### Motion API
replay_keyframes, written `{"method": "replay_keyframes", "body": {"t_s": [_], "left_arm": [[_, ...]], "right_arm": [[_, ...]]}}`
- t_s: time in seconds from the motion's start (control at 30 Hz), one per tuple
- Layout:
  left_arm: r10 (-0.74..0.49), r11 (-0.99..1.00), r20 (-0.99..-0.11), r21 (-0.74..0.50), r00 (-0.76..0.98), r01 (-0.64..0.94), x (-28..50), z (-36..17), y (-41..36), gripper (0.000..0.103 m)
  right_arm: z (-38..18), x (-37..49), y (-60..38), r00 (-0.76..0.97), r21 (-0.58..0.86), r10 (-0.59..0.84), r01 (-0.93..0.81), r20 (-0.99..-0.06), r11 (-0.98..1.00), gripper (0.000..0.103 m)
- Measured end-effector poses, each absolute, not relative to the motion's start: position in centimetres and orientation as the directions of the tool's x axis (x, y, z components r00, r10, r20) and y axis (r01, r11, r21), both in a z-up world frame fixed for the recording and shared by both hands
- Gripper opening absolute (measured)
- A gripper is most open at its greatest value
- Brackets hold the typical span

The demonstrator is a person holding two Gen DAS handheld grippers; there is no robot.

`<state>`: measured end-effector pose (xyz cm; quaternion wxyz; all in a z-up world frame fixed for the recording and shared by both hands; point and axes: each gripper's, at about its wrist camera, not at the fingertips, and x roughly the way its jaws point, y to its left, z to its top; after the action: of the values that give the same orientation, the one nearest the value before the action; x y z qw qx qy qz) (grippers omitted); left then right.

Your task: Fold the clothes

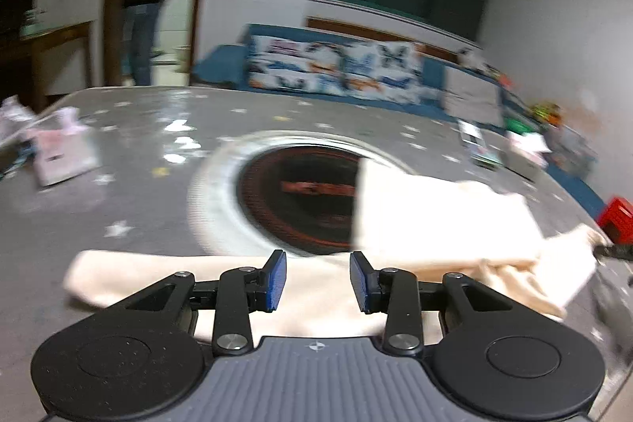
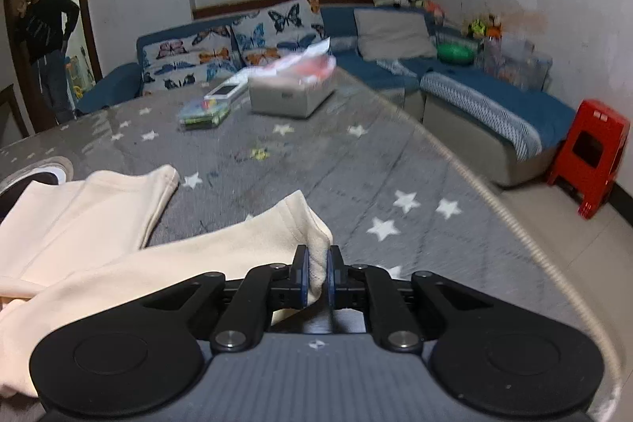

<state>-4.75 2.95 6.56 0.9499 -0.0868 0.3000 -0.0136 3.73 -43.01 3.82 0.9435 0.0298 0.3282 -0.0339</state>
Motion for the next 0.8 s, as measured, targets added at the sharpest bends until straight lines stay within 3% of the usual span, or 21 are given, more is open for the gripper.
{"method": "replay_keyframes", "body": {"t_s": [0.27,0.33,0.4,0.63,0.67,0.7,0.8], "left_arm": [[-0.295,0.955,-0.573,-0.193,0.765,0.223,-3.4,6.3,-2.3,0.038],[-0.336,0.942,-0.578,-0.190,0.744,0.278,-3.2,6.0,-3.6,0.044],[-0.359,0.932,-0.587,-0.176,0.726,0.318,-2.9,5.6,-4.7,0.049],[-0.334,0.926,-0.621,-0.076,0.709,0.370,-2.2,3.7,-7.5,0.048],[-0.335,0.925,-0.626,-0.075,0.705,0.373,-2.0,3.4,-7.5,0.034],[-0.338,0.923,-0.631,-0.078,0.698,0.376,-1.8,3.2,-7.5,0.012],[-0.355,0.912,-0.631,-0.074,0.690,0.402,-2.2,3.0,-7.7,0.004]], "right_arm": [[7.0,-0.2,-45.0,0.824,-0.064,-0.162,0.152,-0.543,0.986,0.008],[7.0,-0.8,-45.6,0.816,-0.065,-0.181,0.174,-0.549,0.983,0.008],[6.3,-1.0,-46.0,0.796,-0.072,-0.193,0.185,-0.573,0.980,0.008],[4.0,-0.3,-46.4,0.755,-0.062,-0.188,0.193,-0.628,0.979,0.008],[3.9,-0.3,-46.4,0.755,-0.063,-0.186,0.189,-0.629,0.980,0.008],[3.8,-0.3,-46.4,0.754,-0.065,-0.184,0.185,-0.630,0.981,0.008],[3.7,-0.2,-46.4,0.753,-0.067,-0.182,0.180,-0.633,0.981,0.008]]}}
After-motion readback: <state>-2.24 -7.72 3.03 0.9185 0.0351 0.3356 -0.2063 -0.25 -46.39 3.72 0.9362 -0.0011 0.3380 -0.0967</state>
